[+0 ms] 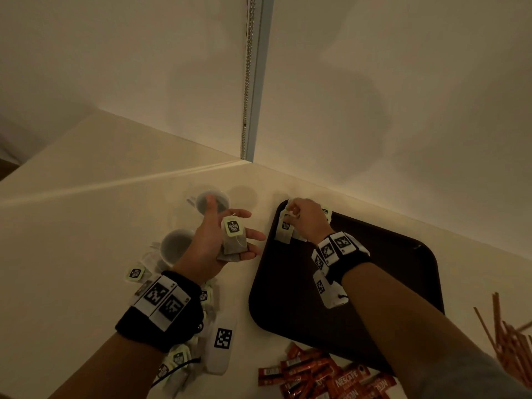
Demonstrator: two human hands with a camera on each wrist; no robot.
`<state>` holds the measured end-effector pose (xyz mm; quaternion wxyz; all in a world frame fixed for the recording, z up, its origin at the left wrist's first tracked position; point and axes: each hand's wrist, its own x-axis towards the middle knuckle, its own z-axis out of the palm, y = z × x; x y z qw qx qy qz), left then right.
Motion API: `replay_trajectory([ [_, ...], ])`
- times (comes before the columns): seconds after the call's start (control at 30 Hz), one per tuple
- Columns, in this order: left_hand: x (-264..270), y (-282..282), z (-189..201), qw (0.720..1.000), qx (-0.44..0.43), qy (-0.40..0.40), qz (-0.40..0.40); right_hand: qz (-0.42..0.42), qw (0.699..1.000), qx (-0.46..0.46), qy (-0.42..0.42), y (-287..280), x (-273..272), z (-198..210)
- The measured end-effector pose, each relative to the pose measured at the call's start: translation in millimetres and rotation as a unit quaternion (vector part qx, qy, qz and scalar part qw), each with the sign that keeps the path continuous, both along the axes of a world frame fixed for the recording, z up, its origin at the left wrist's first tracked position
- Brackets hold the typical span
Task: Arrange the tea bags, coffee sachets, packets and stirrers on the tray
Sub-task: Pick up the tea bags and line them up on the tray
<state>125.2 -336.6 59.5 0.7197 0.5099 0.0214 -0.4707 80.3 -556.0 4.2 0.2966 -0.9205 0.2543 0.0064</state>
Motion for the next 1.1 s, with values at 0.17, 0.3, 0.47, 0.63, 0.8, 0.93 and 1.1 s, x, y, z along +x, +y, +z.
replay_trajectory([
  [0.17, -4, -7, 4, 0.999, 0.012, -0.024, -0.029, 0.161, 0.963, 0.189, -0.102, 50, -1, 75],
  [0.3, -8, -12, 10, 0.998, -0.002, -0.048, -0.049, 0.245, 0.952, 0.152, -0.105, 62, -2, 97],
  [0.47, -11, -11, 20, 0.994, -0.004, -0.091, -0.067, 0.229, 0.952, 0.142, -0.143, 56, -3, 109],
  [0.63, -12, -7, 19, 0.97, -0.001, -0.242, 0.011, 0.23, 0.956, 0.084, -0.164, 50, -9, 137],
  [0.8, -13, -11, 23, 0.943, -0.034, -0.332, 0.003, 0.281, 0.944, -0.012, -0.172, 58, -15, 157],
  [0.93, -16, -14, 25, 0.944, -0.052, -0.325, 0.017, 0.295, 0.941, -0.046, -0.162, 62, -17, 166],
  [1.1, -18, -9, 27, 0.945, -0.068, -0.32, -0.011, 0.29, 0.943, -0.032, -0.159, 61, -21, 169],
])
